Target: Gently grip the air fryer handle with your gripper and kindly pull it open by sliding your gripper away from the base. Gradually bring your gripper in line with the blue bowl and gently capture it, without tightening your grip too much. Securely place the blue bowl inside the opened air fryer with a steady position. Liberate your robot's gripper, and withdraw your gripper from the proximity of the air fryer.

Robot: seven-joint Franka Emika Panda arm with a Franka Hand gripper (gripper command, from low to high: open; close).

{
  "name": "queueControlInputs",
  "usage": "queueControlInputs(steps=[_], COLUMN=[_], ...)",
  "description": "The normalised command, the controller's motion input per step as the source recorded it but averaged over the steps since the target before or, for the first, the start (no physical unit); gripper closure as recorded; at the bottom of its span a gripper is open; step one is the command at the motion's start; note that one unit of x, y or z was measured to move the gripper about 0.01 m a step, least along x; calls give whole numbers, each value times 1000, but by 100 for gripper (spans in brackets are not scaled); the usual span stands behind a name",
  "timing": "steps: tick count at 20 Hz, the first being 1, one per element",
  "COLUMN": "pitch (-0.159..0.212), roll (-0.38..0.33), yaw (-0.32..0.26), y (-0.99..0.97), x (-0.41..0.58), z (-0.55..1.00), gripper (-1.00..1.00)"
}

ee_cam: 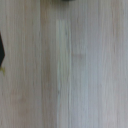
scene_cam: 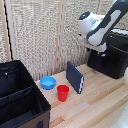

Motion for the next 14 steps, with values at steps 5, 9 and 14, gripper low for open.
queueControlInputs(steps=[5,9,14], pitch=[-20,-2,0], roll=[-28,-22,-11], yaw=[9,55,109], y=[-636,-471,-422], x=[-2,0,0], z=[-148,-230,-206], gripper=[-100,-100,-100])
